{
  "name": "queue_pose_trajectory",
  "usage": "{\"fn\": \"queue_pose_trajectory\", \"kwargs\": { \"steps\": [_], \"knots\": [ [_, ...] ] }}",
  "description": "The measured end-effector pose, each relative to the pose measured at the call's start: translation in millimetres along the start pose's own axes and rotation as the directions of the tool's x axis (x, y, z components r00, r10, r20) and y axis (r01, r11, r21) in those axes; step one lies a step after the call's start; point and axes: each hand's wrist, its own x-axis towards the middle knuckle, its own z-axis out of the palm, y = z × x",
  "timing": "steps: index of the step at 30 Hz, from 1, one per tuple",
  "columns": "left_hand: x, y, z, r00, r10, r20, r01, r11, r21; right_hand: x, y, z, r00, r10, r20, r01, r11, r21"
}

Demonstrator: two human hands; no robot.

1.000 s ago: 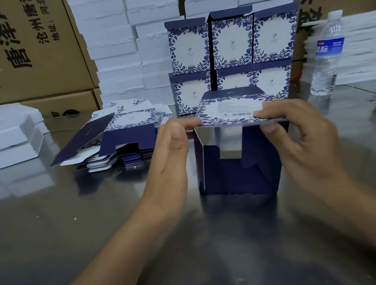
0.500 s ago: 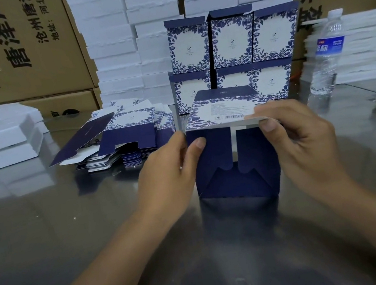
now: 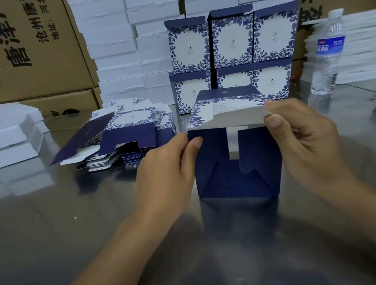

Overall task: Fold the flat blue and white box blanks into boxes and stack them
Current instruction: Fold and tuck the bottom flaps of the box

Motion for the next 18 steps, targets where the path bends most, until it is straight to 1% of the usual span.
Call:
{"fn": "queue_pose_trajectory", "kwargs": {
  "steps": [3,6,7,9,12,18],
  "knots": [
    [0.6,-1.0,0.7,1.0,-0.002,0.001,0.002,1.0,-0.024,0.3,-0.2,-0.4,1.0,0.014,0.012,-0.014,1.0,0.001],
    [0.9,-3.4,1.3,0.999,-0.037,0.024,0.039,0.996,-0.082,-0.1,-0.8,-0.1,0.999,0.029,0.021,-0.029,1.0,0.001],
    [1.0,-5.0,1.8,0.998,-0.052,0.047,0.056,0.994,-0.09,-0.4,-0.8,0.0,0.999,0.031,0.025,-0.031,1.0,0.0],
    [0.0,-8.5,4.1,0.99,-0.073,0.123,0.08,0.996,-0.049,-1.0,-0.5,-0.2,0.999,0.038,0.03,-0.037,0.999,-0.009],
    [-2.9,-12.1,9.0,0.968,-0.067,0.241,0.063,0.998,0.023,-0.6,-0.3,-1.1,0.998,0.056,0.024,-0.056,0.998,-0.025],
    [-2.1,-13.0,9.1,0.968,-0.067,0.244,0.066,0.998,0.011,-0.2,-0.7,-0.8,0.997,0.07,0.012,-0.07,0.997,-0.013]
  ]
}}
